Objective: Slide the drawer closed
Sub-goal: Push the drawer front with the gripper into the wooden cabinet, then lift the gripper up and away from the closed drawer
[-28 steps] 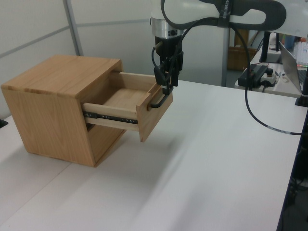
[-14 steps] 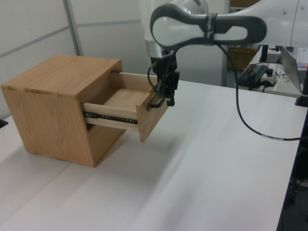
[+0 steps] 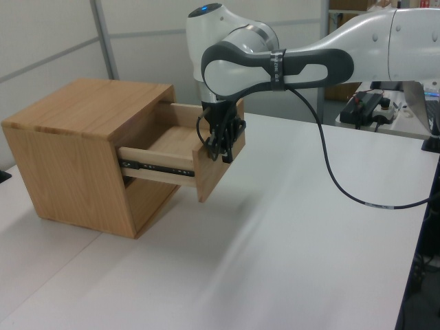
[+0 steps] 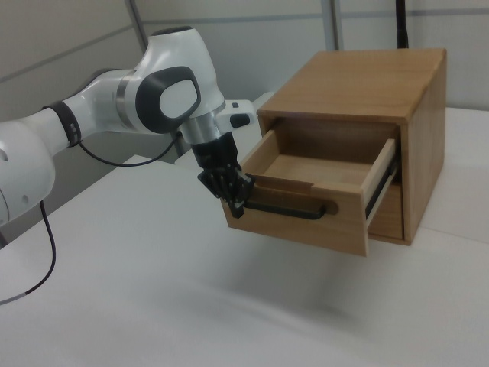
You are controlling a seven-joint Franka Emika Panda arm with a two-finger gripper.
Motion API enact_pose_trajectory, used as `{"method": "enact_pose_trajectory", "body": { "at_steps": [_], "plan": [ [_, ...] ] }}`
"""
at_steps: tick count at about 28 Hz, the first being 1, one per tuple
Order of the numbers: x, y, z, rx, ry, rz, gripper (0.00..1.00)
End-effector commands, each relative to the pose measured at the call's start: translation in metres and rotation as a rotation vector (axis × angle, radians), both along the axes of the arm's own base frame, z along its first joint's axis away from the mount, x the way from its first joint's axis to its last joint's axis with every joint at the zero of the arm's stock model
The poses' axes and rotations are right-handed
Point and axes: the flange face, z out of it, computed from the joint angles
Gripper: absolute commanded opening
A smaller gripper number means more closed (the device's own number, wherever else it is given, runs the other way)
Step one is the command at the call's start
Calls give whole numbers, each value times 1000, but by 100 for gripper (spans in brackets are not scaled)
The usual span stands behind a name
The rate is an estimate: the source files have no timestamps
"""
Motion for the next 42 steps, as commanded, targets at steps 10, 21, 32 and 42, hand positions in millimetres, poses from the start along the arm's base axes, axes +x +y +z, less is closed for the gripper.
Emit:
{"method": "enact_pose_trajectory", "body": {
  "at_steps": [10, 21, 32, 42],
  "plan": [
    [43, 9, -3, 28, -285, 20, 0],
    [87, 16, -18, 82, -638, 61, 0],
    [106, 22, -32, 129, -965, 102, 0],
    [102, 18, -30, 121, -891, 87, 0]
  ]
}}
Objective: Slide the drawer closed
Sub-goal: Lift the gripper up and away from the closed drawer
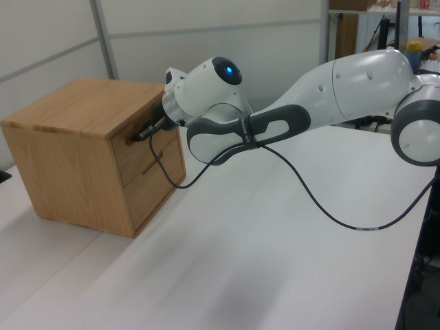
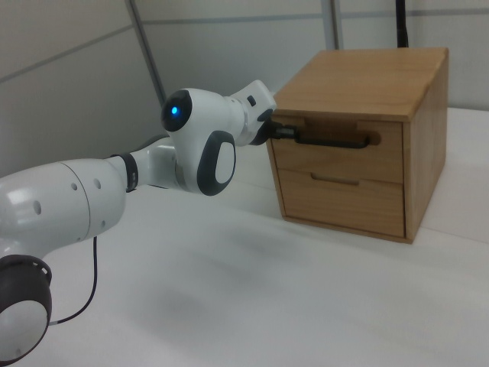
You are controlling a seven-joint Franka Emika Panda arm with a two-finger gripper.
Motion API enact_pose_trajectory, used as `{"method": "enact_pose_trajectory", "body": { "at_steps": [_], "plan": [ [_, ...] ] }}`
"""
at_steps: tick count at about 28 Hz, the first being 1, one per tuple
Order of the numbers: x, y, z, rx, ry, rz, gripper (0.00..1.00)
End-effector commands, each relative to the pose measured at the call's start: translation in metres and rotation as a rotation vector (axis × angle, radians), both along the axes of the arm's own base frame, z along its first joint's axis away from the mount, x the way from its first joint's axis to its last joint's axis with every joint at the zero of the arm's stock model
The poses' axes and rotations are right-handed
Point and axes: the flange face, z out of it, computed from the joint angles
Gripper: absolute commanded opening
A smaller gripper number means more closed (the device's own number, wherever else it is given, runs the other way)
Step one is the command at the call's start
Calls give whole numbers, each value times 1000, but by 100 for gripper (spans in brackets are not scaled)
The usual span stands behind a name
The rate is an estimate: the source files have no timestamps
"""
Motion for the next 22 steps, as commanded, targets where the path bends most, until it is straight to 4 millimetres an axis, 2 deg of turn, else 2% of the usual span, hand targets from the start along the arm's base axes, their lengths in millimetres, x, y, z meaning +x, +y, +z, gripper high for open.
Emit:
{"method": "enact_pose_trajectory", "body": {
  "at_steps": [1, 7, 11, 12, 16, 17, 22],
  "plan": [
    [-3, -8, 11, 0, 61, -27, 0],
    [-23, -8, 40, -26, 243, -49, 0],
    [-53, -8, 70, -12, 403, -67, 0],
    [-67, -9, 80, -1, 477, -73, 0],
    [-97, -10, 108, 1, 602, -80, 0],
    [-112, -10, 118, -3, 660, -83, 0],
    [-151, -11, 148, -16, 757, -89, 0]
  ]
}}
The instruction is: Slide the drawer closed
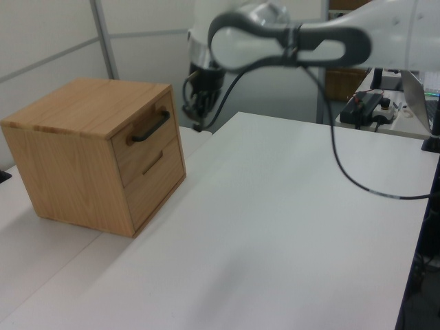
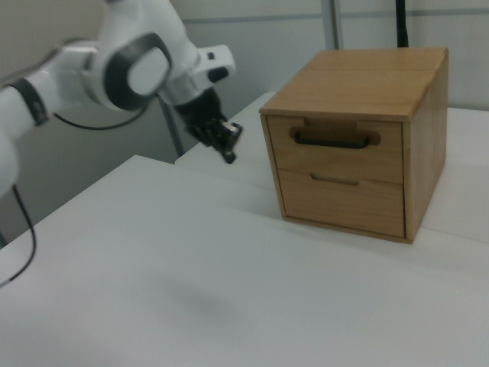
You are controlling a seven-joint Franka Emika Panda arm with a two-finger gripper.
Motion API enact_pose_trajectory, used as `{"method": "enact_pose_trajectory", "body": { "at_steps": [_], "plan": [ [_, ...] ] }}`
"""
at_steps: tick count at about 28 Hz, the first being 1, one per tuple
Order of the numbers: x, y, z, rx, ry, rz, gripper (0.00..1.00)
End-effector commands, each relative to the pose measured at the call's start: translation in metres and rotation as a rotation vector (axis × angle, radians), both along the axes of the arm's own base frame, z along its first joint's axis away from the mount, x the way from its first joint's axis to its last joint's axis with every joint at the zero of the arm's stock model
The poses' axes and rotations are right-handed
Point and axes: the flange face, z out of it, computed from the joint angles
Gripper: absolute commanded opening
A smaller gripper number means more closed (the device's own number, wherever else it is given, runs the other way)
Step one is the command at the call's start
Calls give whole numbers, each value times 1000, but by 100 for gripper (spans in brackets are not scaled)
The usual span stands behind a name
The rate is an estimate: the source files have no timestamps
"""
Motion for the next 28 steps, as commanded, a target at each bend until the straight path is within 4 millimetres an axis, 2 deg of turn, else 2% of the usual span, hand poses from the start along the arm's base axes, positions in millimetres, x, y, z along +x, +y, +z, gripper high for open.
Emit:
{"method": "enact_pose_trajectory", "body": {
  "at_steps": [1, 6, 7, 8, 9, 10, 11, 28],
  "plan": [
    [-39, 1, 22, 5, 90, -20, 0],
    [-64, -2, 35, -7, 170, -27, 1],
    [-66, -2, 35, -8, 181, -28, 9],
    [-67, -3, 36, -8, 186, -31, 26],
    [-68, -4, 35, -10, 192, -36, 49],
    [-69, -4, 35, -10, 196, -45, 84],
    [-71, -7, 39, -5, 189, -79, 100],
    [-78, -11, 40, -18, 221, -102, 100]
  ]
}}
